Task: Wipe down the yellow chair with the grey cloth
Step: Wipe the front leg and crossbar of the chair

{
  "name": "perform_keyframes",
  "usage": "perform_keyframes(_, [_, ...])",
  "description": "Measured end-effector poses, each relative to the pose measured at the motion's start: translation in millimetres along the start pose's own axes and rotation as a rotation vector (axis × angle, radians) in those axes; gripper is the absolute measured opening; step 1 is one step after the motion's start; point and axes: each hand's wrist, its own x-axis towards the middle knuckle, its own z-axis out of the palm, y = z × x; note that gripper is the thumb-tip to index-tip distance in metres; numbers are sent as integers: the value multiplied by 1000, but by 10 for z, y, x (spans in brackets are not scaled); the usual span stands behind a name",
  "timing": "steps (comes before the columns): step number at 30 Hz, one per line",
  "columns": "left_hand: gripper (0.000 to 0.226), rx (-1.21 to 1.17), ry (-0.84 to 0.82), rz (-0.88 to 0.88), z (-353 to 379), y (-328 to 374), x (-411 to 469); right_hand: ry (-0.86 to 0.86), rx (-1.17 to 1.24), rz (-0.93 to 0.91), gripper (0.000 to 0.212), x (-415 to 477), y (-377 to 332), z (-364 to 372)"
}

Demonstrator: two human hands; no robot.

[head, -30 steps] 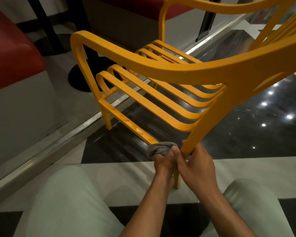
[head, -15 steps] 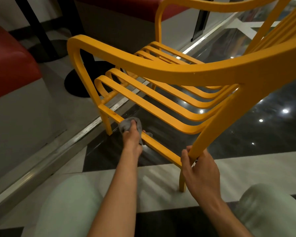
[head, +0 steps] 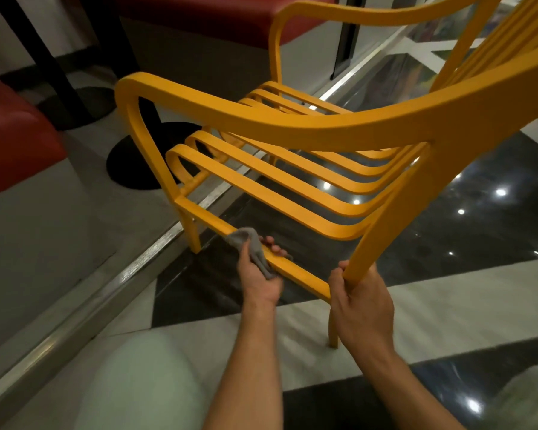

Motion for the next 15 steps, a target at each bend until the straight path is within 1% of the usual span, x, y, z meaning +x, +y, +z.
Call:
perform_keyframes(2, [48, -26, -61, -117, -29, -410, -217, -2, -13, -5, 13, 13, 0, 2])
perform_keyframes(3, [44, -27, -76, -166, -62, -569, -307, -1, -18, -13, 15, 17, 2, 2])
perform_keyframes(5, [31, 28, -73, -211, -100, -716, -423, 3, -14, -13, 14, 18, -8, -3])
perform_keyframes(6, [34, 113, -51, -215, -94, -709, -444, 1, -9, -6, 11, 13, -16, -9])
perform_keyframes(9, [46, 525, 53, -186, 52, -421, -379, 2, -8, 17, 6, 7, -15, -6])
perform_keyframes(10, [52, 601, 114, -174, 99, -287, -321, 5, -8, 21, 5, 10, -11, 1])
perform_keyframes(12, [65, 678, 216, -100, 135, 5, -116, 9, -3, 26, 5, 16, 0, 20])
perform_keyframes(13, [67, 687, 240, -62, 140, 144, 14, 14, 4, 27, 6, 19, 6, 31])
perform_keyframes(15, [61, 624, 266, -45, 164, 370, 245, 33, 6, 17, 11, 30, 15, 43])
